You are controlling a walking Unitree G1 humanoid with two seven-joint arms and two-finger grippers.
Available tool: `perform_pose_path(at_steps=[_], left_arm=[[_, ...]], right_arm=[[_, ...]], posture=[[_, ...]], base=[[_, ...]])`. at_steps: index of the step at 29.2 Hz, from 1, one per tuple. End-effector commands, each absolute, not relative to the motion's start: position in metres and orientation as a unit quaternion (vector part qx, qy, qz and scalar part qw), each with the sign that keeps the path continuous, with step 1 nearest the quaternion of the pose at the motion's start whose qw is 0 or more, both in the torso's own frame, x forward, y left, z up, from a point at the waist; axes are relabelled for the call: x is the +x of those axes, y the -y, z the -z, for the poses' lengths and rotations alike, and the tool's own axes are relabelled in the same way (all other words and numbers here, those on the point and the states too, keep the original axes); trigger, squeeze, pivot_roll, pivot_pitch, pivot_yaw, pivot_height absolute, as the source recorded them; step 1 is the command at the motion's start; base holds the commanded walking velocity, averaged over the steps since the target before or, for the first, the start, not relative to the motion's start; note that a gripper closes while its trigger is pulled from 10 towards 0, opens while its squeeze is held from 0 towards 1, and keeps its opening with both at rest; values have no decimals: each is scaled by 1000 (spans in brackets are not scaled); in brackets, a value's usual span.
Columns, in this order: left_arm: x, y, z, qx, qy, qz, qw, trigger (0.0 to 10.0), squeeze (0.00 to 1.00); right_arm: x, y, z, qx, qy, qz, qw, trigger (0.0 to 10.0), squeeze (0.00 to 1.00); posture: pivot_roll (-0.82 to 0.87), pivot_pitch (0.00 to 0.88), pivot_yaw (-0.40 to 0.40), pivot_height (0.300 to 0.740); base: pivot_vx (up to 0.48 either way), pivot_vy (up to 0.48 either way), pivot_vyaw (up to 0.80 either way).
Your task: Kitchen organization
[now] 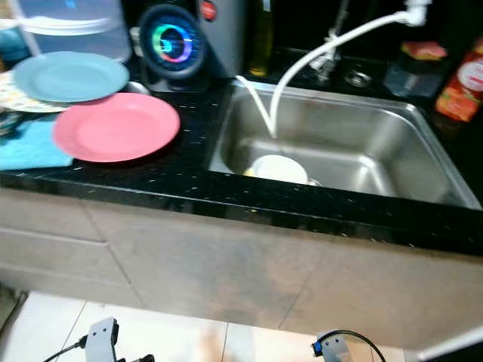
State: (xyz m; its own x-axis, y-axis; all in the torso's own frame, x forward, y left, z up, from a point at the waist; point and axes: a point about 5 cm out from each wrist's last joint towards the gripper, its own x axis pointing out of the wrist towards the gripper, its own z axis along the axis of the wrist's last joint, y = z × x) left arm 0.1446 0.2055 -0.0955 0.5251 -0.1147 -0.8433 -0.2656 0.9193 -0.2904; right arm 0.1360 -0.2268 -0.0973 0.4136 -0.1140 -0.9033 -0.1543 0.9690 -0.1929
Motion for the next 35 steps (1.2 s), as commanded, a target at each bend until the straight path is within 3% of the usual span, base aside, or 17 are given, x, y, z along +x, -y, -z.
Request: perform_pose_path(at_steps=[1,35], left_arm=[[141,-203,97,-197,-490,-45,848,10000,0],[139,-203,98,-191,-490,-30,850,10000,0]], right_arm=[[132,229,98,-124,-548,-13,827,10000,0],[126,233,99,-128,-563,-31,816,10000,0]], posture=[[82,59,-47,740],[79,64,-41,740]], base=[[0,0,781],[0,0,781]])
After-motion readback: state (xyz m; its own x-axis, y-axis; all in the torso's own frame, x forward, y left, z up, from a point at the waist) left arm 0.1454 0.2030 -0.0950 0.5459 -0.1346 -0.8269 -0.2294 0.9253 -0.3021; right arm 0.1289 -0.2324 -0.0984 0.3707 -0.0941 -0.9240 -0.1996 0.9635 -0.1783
